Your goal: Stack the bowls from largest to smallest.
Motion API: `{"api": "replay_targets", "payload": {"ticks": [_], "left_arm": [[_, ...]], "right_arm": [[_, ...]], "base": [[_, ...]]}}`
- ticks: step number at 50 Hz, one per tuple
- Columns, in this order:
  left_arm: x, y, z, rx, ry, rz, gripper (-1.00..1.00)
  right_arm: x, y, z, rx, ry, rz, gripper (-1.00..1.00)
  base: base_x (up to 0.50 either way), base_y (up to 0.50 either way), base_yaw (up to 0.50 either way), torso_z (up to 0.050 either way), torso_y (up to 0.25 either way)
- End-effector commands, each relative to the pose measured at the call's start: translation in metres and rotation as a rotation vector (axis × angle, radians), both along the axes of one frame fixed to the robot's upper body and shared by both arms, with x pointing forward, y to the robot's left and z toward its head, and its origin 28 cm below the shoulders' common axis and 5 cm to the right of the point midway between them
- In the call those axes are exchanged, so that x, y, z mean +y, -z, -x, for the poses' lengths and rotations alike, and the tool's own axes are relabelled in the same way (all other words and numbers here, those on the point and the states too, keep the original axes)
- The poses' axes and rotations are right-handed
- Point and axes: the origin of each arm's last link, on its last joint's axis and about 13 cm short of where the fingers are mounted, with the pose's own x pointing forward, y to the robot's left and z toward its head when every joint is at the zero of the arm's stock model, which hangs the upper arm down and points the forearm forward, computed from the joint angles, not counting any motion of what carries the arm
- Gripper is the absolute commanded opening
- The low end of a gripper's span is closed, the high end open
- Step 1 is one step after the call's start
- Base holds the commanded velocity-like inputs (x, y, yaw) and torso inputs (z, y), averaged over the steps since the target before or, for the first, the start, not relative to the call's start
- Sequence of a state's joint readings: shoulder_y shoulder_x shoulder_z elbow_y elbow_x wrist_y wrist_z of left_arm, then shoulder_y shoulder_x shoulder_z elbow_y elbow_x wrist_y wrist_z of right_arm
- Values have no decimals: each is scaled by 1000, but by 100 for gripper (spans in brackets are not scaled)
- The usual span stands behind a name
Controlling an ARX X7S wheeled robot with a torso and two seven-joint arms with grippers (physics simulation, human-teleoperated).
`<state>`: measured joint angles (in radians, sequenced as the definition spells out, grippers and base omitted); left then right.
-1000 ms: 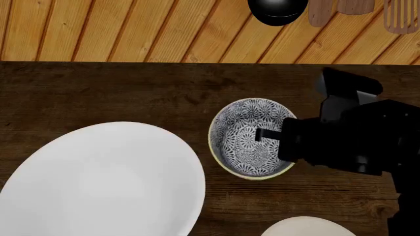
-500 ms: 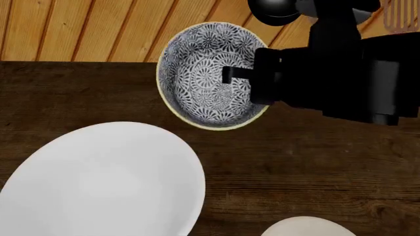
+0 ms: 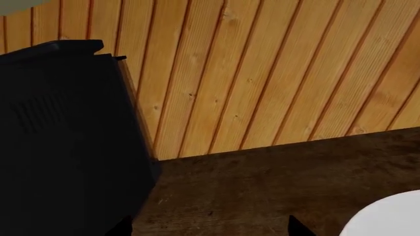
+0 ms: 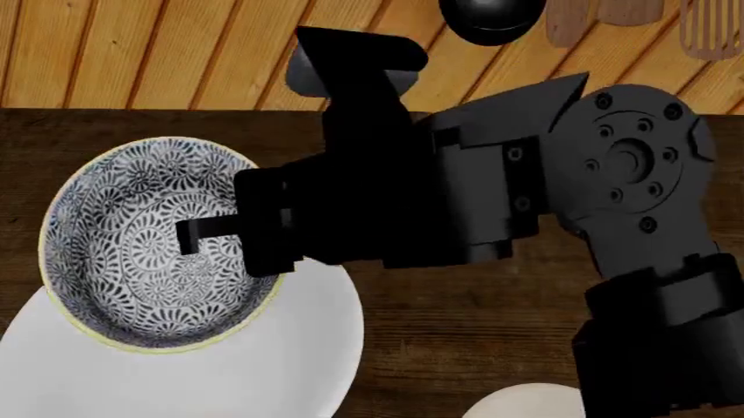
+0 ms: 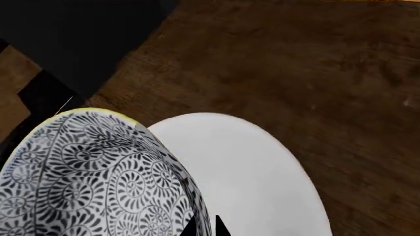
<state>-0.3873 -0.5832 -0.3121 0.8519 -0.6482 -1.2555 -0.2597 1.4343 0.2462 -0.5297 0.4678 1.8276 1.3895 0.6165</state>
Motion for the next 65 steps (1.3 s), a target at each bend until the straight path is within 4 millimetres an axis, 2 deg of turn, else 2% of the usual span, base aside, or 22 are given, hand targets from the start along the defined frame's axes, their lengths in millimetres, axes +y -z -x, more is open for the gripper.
{"api": "replay_targets", "payload": {"ticks": [1,10,18,34,35,55,60,65], "left_arm": [[2,-6,4,-18,-9,3,100],[4,-5,3,-16,-15,1,100],[3,-5,2,-16,-15,0,100],[14,-7,7,-19,-33,4,100],[13,-7,7,-18,-33,3,100],[6,-4,2,-13,-27,3,100],[7,-5,2,-13,-29,4,100],[8,-5,3,-12,-26,4,100]], "right_arm": [[16,22,7,63,-63,16,-100],[16,48,0,107,-21,20,-100],[20,63,0,135,-26,38,-100],[21,68,0,149,-1,31,-100],[22,67,0,149,-1,29,100],[24,61,2,121,-2,27,100],[22,42,4,67,-3,6,100],[19,33,7,16,24,11,100]], "base": [[0,0,0,0,0],[0,0,0,0,0],[0,0,0,0,0],[0,0,0,0,1],[0,0,0,0,0],[0,0,0,0,0],[0,0,0,0,0],[0,0,0,0,0]]}}
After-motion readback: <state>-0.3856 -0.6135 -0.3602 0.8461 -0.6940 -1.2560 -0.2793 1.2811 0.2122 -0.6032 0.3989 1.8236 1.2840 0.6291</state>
